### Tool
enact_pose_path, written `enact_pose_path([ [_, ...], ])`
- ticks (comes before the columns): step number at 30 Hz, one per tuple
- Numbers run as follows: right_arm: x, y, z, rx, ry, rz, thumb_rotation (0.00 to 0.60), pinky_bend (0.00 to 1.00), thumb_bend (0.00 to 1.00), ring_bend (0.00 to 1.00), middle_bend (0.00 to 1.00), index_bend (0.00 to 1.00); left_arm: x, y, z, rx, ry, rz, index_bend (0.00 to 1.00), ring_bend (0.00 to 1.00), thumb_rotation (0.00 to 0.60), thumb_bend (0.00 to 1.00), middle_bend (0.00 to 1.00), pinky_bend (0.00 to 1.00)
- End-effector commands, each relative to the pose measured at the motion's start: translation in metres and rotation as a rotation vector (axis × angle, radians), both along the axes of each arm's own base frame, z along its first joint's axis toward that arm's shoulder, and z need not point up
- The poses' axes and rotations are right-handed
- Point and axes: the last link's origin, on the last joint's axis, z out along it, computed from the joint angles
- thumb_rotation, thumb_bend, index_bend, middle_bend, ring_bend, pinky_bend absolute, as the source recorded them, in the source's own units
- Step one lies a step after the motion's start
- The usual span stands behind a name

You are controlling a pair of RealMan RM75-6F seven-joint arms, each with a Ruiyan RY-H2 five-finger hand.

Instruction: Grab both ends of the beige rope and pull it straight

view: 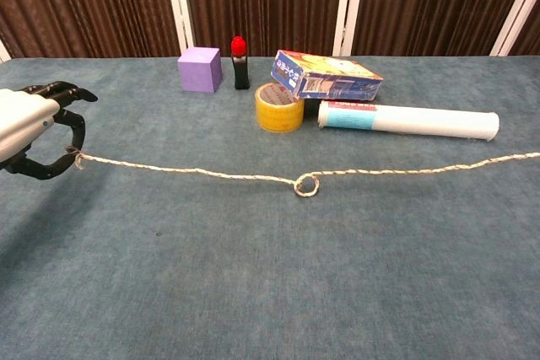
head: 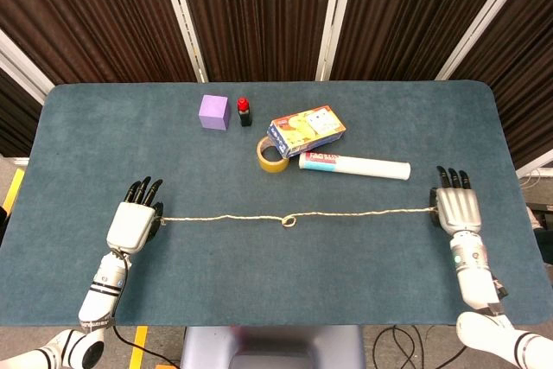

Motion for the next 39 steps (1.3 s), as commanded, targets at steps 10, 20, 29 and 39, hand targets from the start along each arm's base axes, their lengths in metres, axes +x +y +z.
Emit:
enact_pose_path([
  [10,-0.022,-0.003,0.019,-0.047,-0.003,-0.057,0.6,0.0,0.59,0.0,0.15,0.79,-0.008,0.002,0.002,0.003,0.018,0.02,0.61,0.0,0.6,0.44,0.1,0.15],
  [20,-0.044,0.002,0.032,-0.075,0.004,-0.108,0.6,0.0,0.59,0.0,0.15,0.79,-0.016,0.004,0.009,0.027,0.029,0.039,0.61,0.0,0.6,0.44,0.1,0.15],
  [29,-0.062,0.007,0.039,-0.09,-0.004,-0.153,0.6,0.0,0.59,0.0,0.15,0.79,-0.022,0.001,0.004,0.005,0.049,0.047,0.61,0.0,0.6,0.44,0.1,0.15],
  [39,-0.073,0.009,0.043,-0.102,-0.011,-0.186,0.6,0.0,0.59,0.0,0.15,0.79,-0.027,0.003,-0.002,-0.01,0.051,0.067,0.61,0.0,0.6,0.44,0.1,0.15],
])
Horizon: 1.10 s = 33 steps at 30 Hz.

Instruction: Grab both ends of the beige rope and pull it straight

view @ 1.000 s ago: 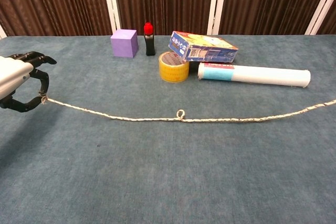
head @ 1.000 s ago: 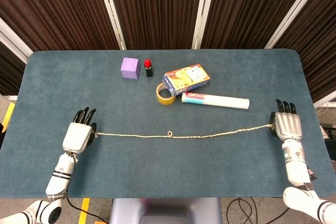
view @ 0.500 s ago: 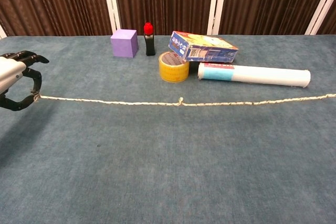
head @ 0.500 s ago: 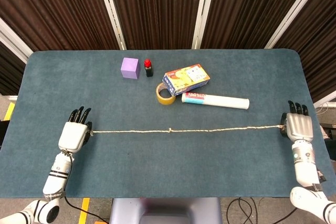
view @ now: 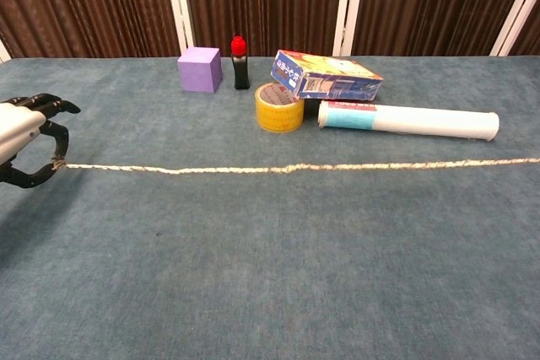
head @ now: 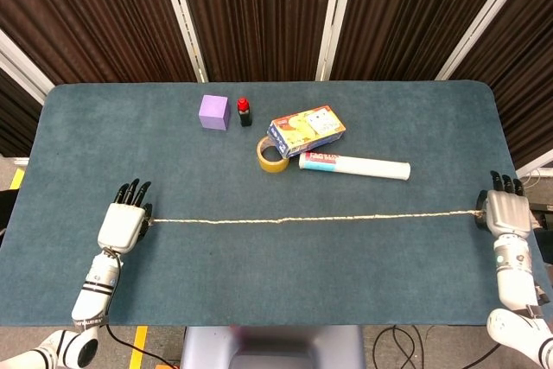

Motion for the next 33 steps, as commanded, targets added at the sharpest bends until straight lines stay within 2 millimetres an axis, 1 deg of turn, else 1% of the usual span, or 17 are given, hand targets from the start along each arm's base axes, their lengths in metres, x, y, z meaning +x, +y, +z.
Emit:
enact_pose_path([
  [1,-0.003,0.001,0.0,0.001,-0.009,-0.013,0.6,0.0,0.59,0.0,0.15,0.79,-0.001,0.0,-0.003,-0.012,-0.003,0.005,0.6,0.0,0.6,0.44,0.1,0.15],
  [10,-0.006,0.0,-0.012,0.025,-0.007,-0.018,0.6,0.0,0.59,0.0,0.15,0.79,-0.002,0.004,-0.014,-0.041,-0.005,0.009,0.57,0.0,0.6,0.44,0.1,0.15],
  [14,-0.011,0.001,-0.016,0.035,-0.006,-0.038,0.6,0.0,0.59,0.0,0.15,0.75,-0.005,0.004,-0.018,-0.052,-0.002,0.018,0.55,0.0,0.6,0.44,0.1,0.15],
  [16,-0.014,0.002,-0.017,0.043,-0.009,-0.056,0.6,0.0,0.59,0.0,0.15,0.69,-0.007,0.004,-0.019,-0.056,0.002,0.022,0.55,0.0,0.6,0.44,0.1,0.15],
  [18,-0.017,0.004,-0.018,0.061,-0.007,-0.074,0.6,0.0,0.59,0.0,0.14,0.57,-0.01,0.003,-0.02,-0.06,0.002,0.028,0.5,0.0,0.6,0.44,0.1,0.15],
  [19,-0.019,0.004,-0.018,0.068,-0.004,-0.081,0.6,0.0,0.59,0.0,0.12,0.43,-0.011,0.003,-0.02,-0.062,0.001,0.032,0.47,0.0,0.6,0.44,0.1,0.15],
  [20,-0.02,0.005,-0.017,0.079,0.003,-0.092,0.6,0.0,0.59,0.0,0.1,0.32,-0.012,0.003,-0.021,-0.067,0.001,0.038,0.39,0.0,0.6,0.44,0.09,0.15],
  [21,-0.022,0.005,-0.018,0.089,0.011,-0.101,0.6,0.0,0.59,0.0,0.06,0.19,-0.013,0.003,-0.021,-0.07,0.003,0.042,0.32,0.0,0.6,0.44,0.09,0.15],
  [22,-0.023,0.006,-0.017,0.101,0.018,-0.11,0.6,0.0,0.59,0.0,0.02,0.09,-0.014,0.003,-0.021,-0.074,0.006,0.047,0.23,0.0,0.6,0.44,0.08,0.15],
  [23,-0.025,0.006,-0.017,0.117,0.028,-0.122,0.6,0.0,0.59,0.0,0.01,0.03,-0.015,0.003,-0.022,-0.079,0.01,0.054,0.15,0.0,0.6,0.44,0.07,0.15],
  [24,-0.026,0.007,-0.017,0.13,0.035,-0.132,0.6,0.0,0.59,0.0,0.0,0.0,-0.016,0.003,-0.022,-0.083,0.014,0.06,0.07,0.0,0.6,0.44,0.05,0.15],
  [26,-0.023,0.005,-0.017,0.123,0.024,-0.137,0.6,0.0,0.59,0.0,0.0,0.0,-0.016,0.003,-0.021,-0.088,0.013,0.068,0.01,0.0,0.6,0.43,0.03,0.15],
  [29,-0.022,0.006,-0.015,0.117,0.038,-0.126,0.6,0.0,0.57,0.0,0.0,0.0,-0.017,0.001,-0.017,-0.085,0.008,0.073,0.0,0.0,0.6,0.41,0.0,0.15],
  [31,-0.02,0.007,-0.012,0.118,0.047,-0.122,0.6,0.0,0.53,0.0,0.0,0.0,-0.016,-0.001,-0.011,-0.079,-0.002,0.068,0.0,0.0,0.6,0.4,0.0,0.15],
  [33,-0.017,0.011,-0.005,0.107,0.054,-0.11,0.6,0.0,0.46,0.0,0.0,0.0,-0.015,-0.004,0.0,-0.061,-0.029,0.057,0.0,0.0,0.6,0.39,0.0,0.14],
])
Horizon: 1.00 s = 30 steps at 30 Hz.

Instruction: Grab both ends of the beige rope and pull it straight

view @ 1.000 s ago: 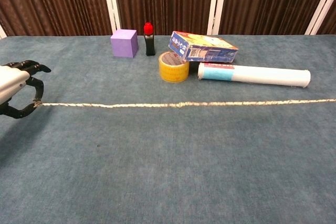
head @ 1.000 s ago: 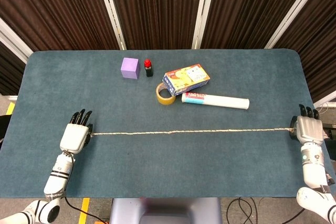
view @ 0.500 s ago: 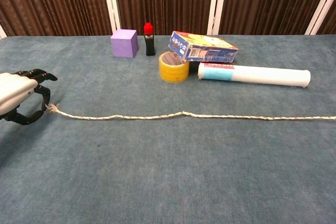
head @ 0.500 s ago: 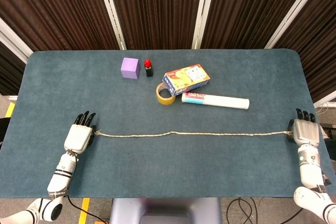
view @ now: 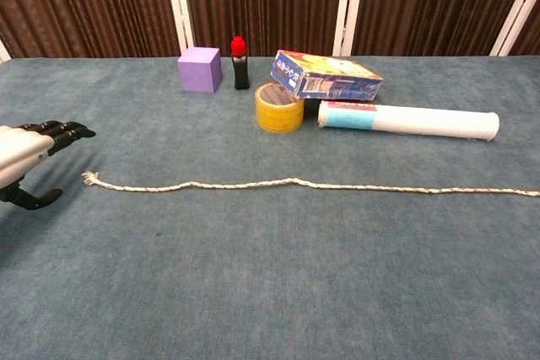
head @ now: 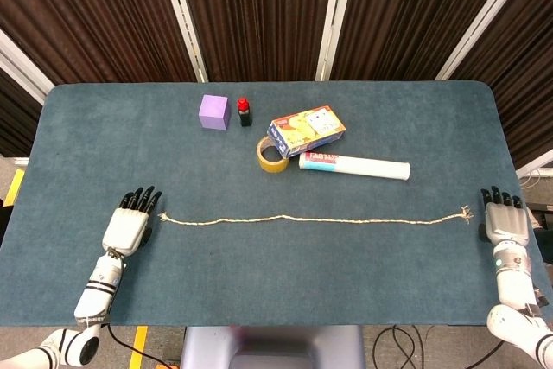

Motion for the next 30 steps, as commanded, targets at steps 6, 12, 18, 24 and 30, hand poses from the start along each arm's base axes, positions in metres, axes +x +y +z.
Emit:
enact_pose_path([
  [6,0.036,0.043,0.043,-0.087,-0.007,0.152,0.6,0.0,0.39,0.0,0.0,0.0,0.002,-0.029,0.066,0.099,-0.227,-0.025,0.0,0.0,0.6,0.36,0.0,0.14],
  [12,0.082,0.119,0.072,-0.146,-0.06,0.342,0.6,0.0,0.39,0.0,0.0,0.0,-0.004,-0.08,0.116,0.198,-0.331,-0.093,0.0,0.0,0.6,0.36,0.0,0.13],
  [18,0.1,0.198,0.067,-0.15,-0.063,0.413,0.6,0.0,0.39,0.0,0.0,0.0,-0.022,-0.156,0.133,0.288,-0.347,-0.092,0.0,0.0,0.6,0.36,0.0,0.13],
  [24,0.097,0.208,0.078,-0.222,-0.087,0.428,0.6,0.0,0.39,0.0,0.0,0.0,-0.038,-0.168,0.146,0.28,-0.304,-0.068,0.0,0.0,0.6,0.38,0.0,0.13],
  [30,0.093,0.207,0.077,-0.187,-0.073,0.402,0.6,0.0,0.39,0.0,0.0,0.0,-0.039,-0.166,0.143,0.237,-0.282,-0.053,0.0,0.0,0.6,0.38,0.0,0.13],
])
